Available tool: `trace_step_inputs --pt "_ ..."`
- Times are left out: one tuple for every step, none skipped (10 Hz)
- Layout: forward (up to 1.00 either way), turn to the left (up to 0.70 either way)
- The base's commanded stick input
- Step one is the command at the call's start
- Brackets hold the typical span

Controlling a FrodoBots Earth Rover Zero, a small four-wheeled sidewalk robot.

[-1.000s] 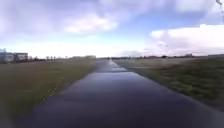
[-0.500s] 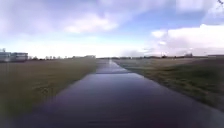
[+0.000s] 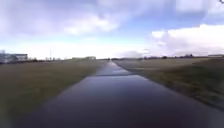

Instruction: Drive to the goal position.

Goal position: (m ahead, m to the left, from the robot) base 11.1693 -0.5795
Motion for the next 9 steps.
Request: trace_step_inputs --pt "1.00 0.00" --pt "1.00 0.00" --pt "1.00 0.00" --pt "1.00 0.00" --pt "1.00 0.00" --pt "1.00 0.00" --pt "1.00 0.00" --pt "1.00 0.00" --pt "1.00 0.00"
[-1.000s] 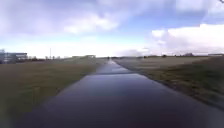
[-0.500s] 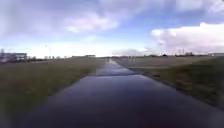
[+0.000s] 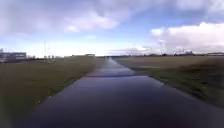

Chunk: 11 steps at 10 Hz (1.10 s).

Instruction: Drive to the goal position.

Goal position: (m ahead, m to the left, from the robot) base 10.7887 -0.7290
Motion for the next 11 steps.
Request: trace_step_inputs --pt "1.00 0.00" --pt "1.00 0.00" --pt "1.00 0.00" --pt "1.00 0.00" --pt "1.00 0.00" --pt "1.00 0.00" --pt "1.00 0.00" --pt "1.00 0.00" --pt "1.00 0.00" --pt "1.00 0.00" --pt "1.00 0.00"
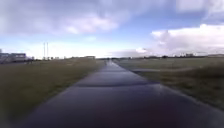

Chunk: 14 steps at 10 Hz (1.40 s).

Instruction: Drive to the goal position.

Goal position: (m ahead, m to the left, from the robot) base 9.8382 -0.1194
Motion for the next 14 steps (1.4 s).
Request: trace_step_inputs --pt "1.00 0.00" --pt "1.00 0.00" --pt "1.00 0.00" --pt "1.00 0.00" --pt "1.00 0.00" --pt "1.00 0.00" --pt "1.00 0.00" --pt "1.00 0.00" --pt "1.00 0.00" --pt "1.00 0.00" --pt "1.00 0.00" --pt "1.00 0.00" --pt "1.00 0.00" --pt "1.00 0.00"
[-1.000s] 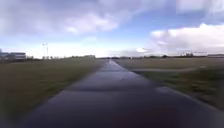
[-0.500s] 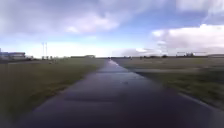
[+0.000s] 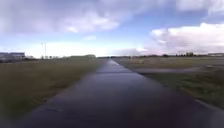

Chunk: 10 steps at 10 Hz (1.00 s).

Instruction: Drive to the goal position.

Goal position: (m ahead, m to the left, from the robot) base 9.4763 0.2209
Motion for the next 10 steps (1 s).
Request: trace_step_inputs --pt "1.00 0.00" --pt "1.00 0.00" --pt "1.00 0.00" --pt "1.00 0.00" --pt "1.00 0.00" --pt "1.00 0.00" --pt "1.00 0.00" --pt "1.00 0.00" --pt "1.00 0.00" --pt "1.00 0.00"
